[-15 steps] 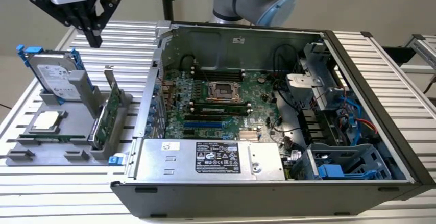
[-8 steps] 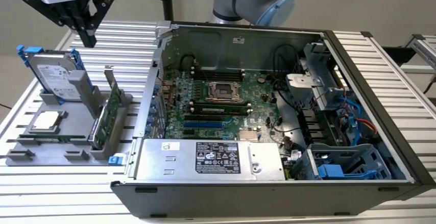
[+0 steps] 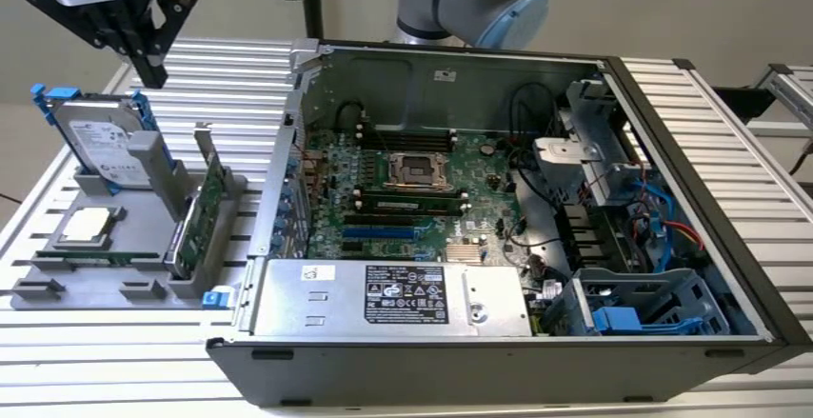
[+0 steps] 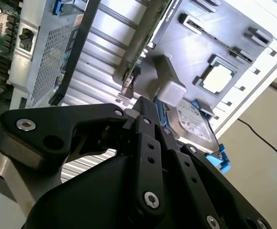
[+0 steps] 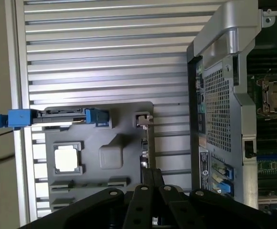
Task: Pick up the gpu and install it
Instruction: 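Reach for the gpu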
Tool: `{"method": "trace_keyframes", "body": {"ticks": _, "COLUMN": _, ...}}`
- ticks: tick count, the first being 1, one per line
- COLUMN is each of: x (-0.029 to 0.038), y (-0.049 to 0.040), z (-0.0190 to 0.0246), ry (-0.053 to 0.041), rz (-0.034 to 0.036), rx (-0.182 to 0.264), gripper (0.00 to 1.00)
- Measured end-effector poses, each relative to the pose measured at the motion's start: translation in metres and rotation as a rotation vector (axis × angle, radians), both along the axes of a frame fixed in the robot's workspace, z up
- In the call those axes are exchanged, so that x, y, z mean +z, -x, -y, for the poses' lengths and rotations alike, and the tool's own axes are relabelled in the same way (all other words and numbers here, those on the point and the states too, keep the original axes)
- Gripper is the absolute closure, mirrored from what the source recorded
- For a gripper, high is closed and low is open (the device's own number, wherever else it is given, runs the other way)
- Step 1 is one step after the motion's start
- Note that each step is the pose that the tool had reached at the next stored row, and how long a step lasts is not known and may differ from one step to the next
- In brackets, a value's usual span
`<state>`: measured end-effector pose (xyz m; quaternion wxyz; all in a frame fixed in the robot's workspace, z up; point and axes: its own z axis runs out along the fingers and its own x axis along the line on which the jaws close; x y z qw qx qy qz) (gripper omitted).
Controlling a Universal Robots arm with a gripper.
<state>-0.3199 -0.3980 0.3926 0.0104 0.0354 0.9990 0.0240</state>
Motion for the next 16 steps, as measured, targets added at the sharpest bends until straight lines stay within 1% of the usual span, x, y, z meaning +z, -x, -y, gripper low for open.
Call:
{"method": "trace_keyframes", "body": {"ticks": 6, "x": 0.0, "y": 0.0083, "z": 0.0, "ry": 0.0, "rz": 0.0, "rx": 0.0, "gripper": 1.0}}
{"method": "trace_keyframes", "body": {"ticks": 16, "x": 0.0, "y": 0.0085, "z": 0.0, "ry": 0.0, "rz": -0.0001, "rx": 0.0, "gripper": 1.0}}
